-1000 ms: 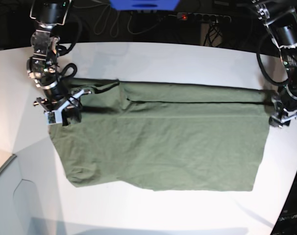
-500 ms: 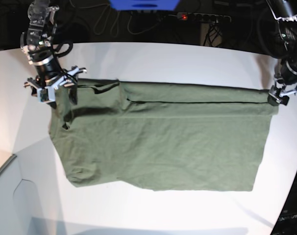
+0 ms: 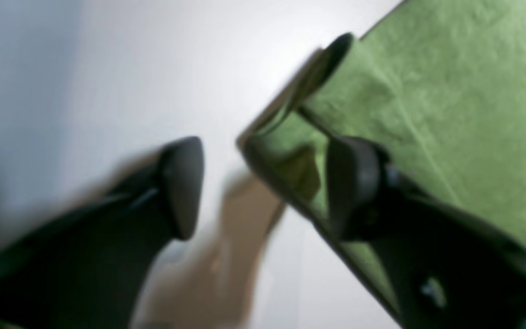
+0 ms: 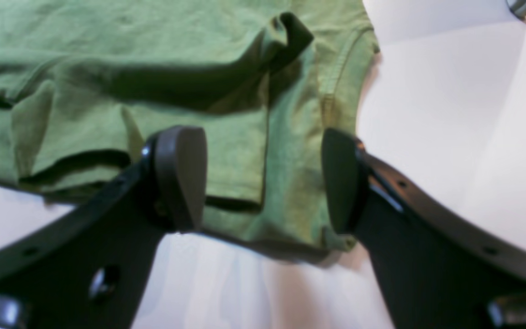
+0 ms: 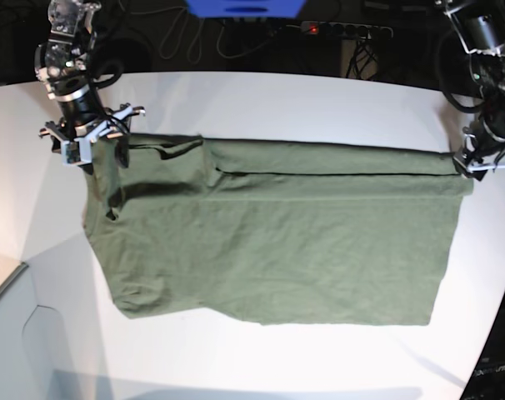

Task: Layout the t-shirt on the table in an organized manner, then fold the t-shirt properly
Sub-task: 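Adjust the grip on the t-shirt edge with both grippers, then regrasp the t-shirt edge with both grippers and pull it taut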

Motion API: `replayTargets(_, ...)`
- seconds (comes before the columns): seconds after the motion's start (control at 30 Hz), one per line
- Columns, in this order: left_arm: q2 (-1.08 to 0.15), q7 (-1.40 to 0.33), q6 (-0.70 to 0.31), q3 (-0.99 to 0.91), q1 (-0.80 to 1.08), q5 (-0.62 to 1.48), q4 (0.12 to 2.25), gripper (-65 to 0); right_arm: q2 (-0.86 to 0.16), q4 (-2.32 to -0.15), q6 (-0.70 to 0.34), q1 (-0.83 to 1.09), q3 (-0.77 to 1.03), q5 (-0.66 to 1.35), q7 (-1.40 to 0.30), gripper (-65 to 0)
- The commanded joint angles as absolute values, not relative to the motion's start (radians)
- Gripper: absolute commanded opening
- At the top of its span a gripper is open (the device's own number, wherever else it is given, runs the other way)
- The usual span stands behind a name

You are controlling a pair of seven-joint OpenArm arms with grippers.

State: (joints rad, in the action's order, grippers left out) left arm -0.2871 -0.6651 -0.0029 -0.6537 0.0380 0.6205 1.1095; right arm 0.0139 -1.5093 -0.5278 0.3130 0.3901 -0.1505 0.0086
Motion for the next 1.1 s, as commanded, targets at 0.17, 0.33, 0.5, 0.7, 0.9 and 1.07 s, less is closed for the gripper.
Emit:
replayTargets(0.17, -0.285, -0.659, -0.007, -0.657, 0.001, 0.512, 1.121, -31.5, 0.007, -1.529, -0.532, 0.323, 0.392, -0.137, 0.039, -25.5)
replayTargets(0.33, -0.291, -0.659, -0.007, -0.584, -0.01, 0.466, 1.119, -31.6, 0.007, -1.527, -0.532, 0.323, 0.392, -0.137, 0.038, -25.5)
replayTargets(0.5, -0.292, -0.659, -0.007, -0.506, -0.033, 0.44, 1.119, -31.7, 0.005, -1.527, -0.532, 0.325, 0.392, -0.137, 0.036, -25.5)
replayTargets(0.7, -0.289, -0.659, -0.007, -0.504, -0.033, 0.441, 1.119, -44.4, 0.007, -1.529, -0.53, 0.317, 0.467, -0.137, 0.039, -25.5)
replayTargets(0.9, -0.294, -0.667, -0.005, -0.506, -0.033, 0.441, 1.121, -63.7, 0.007, -1.527, -0.53, 0.314, 0.533, -0.137, 0.039, -25.5)
replayTargets(1.07, -0.295, -0.67, -0.005, -0.509, -0.025, 0.441, 1.132, -65.0, 0.007, -1.524, -0.53, 0.314, 0.539, -0.137, 0.039, -25.5)
